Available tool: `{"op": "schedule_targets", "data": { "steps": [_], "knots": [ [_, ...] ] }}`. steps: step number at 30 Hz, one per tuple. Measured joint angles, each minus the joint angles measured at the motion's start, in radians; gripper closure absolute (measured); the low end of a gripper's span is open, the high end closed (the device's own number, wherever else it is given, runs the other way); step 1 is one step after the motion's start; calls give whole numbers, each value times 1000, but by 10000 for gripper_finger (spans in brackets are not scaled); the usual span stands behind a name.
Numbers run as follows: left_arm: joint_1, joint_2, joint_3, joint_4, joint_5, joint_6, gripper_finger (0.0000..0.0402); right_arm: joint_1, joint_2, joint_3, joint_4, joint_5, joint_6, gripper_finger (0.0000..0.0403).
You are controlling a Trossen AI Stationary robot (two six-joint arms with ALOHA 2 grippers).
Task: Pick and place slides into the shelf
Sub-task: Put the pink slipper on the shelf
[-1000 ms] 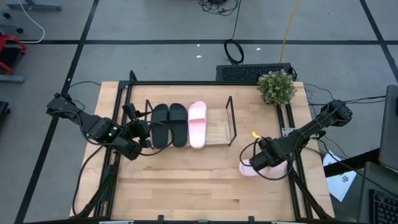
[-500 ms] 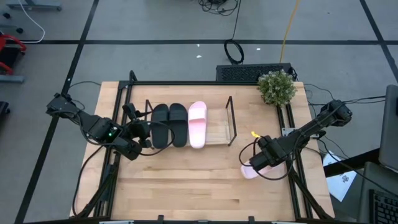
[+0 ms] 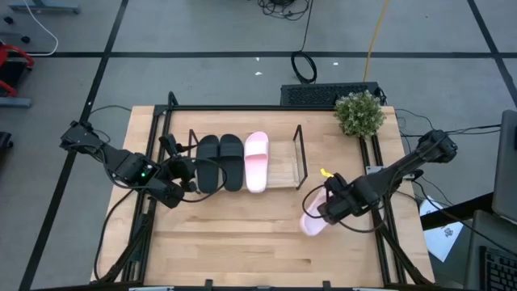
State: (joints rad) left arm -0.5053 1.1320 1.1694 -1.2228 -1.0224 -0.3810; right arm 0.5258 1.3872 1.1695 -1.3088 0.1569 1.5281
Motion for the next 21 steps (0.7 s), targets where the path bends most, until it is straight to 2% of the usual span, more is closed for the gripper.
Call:
{"op": "schedule_targets", "data": {
  "steps": [5,13,21],
  "knots": [
    [0,0,0,0,0,5,186,21,26,127,-65,26,-22,403],
    [0,0,0,0,0,5,186,51,159,388,-267,30,-32,403],
    [-1,0,0,0,0,6,186,64,244,619,-262,164,-157,403]
  ]
}}
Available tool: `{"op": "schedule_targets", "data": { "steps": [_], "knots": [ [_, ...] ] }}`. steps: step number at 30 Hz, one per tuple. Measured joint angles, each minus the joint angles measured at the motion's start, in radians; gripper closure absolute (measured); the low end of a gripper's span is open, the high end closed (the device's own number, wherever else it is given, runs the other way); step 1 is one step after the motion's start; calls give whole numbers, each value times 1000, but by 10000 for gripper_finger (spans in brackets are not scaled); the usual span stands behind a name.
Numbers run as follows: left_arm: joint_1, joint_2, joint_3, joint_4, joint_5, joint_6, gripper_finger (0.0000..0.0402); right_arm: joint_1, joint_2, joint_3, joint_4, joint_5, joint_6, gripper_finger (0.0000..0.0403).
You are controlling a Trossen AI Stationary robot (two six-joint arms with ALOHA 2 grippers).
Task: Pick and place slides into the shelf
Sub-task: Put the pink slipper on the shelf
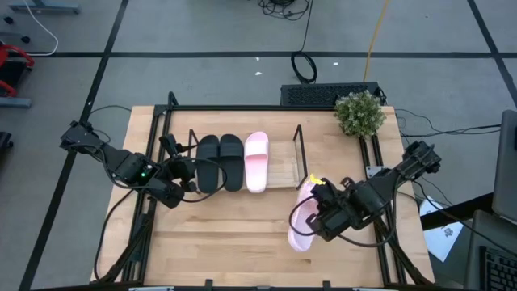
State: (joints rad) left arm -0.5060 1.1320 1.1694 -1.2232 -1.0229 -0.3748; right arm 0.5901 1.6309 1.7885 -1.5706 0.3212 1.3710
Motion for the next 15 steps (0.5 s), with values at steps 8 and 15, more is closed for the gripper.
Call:
{"op": "schedule_targets", "data": {
  "steps": [8,15],
  "knots": [
    [1,0,0,0,-2,6,186,-33,134,232,-2,73,-205,403],
    [1,0,0,0,-2,6,186,-119,206,396,47,149,-499,403]
  ]
}}
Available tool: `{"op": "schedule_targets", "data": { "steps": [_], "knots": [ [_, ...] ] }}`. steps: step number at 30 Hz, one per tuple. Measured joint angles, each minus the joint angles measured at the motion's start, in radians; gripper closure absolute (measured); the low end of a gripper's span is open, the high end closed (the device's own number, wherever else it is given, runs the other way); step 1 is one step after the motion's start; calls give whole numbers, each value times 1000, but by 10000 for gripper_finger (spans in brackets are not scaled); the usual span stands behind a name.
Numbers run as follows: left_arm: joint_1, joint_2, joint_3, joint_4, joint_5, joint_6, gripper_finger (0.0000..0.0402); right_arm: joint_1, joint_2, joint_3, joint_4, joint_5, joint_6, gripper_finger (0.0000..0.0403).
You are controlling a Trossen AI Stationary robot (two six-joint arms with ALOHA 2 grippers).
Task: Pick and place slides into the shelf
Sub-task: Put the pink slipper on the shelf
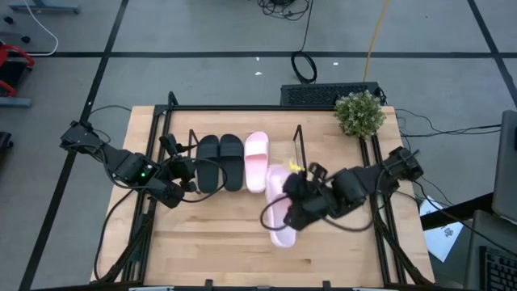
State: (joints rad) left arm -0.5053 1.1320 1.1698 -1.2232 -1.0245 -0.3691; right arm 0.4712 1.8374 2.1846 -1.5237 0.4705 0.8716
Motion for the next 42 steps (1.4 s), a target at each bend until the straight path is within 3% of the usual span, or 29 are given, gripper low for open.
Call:
{"op": "schedule_targets", "data": {
  "steps": [9,18,28,42],
  "knots": [
    [0,0,1,1,-5,-1,186,-193,-8,3,61,26,-284,403],
    [0,0,1,0,-5,-2,186,-368,-5,-47,74,30,-391,403],
    [0,0,1,0,-6,-2,186,-443,-3,-242,172,-1,-458,403],
    [0,0,0,1,-6,-1,186,-481,-4,-360,257,1,-518,403]
  ]
}}
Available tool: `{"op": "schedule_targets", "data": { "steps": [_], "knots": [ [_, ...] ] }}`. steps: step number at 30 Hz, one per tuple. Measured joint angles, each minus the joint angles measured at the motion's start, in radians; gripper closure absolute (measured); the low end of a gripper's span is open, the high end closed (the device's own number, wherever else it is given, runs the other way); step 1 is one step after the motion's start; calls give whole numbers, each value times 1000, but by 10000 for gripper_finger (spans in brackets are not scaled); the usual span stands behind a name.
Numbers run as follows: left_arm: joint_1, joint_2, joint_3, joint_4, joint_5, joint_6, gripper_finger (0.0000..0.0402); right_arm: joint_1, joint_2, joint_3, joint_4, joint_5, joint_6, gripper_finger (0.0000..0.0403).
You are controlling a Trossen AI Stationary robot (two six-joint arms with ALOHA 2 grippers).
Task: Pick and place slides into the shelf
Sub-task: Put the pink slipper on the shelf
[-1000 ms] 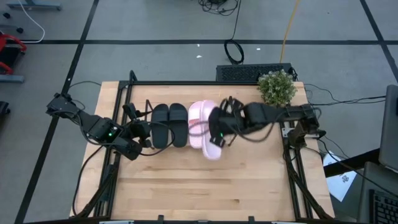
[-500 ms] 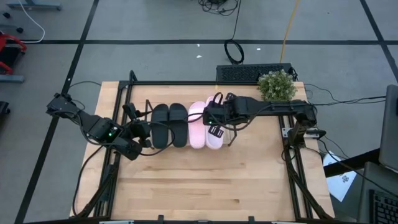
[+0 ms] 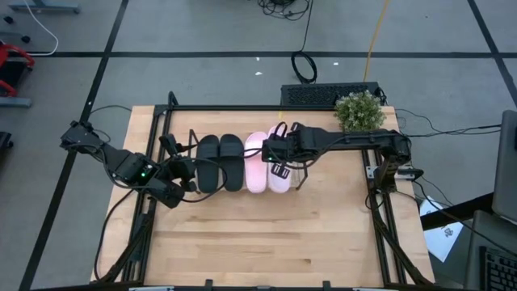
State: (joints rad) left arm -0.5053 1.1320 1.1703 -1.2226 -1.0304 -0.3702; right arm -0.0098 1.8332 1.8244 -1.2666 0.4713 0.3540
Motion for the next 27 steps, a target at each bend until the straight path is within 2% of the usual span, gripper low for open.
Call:
{"op": "schedule_targets", "data": {
  "steps": [13,27],
  "knots": [
    [-1,0,0,0,0,0,186,-29,0,-69,42,0,-17,403],
    [0,0,0,0,0,0,186,-30,0,-76,64,0,-32,403]
  ]
}}
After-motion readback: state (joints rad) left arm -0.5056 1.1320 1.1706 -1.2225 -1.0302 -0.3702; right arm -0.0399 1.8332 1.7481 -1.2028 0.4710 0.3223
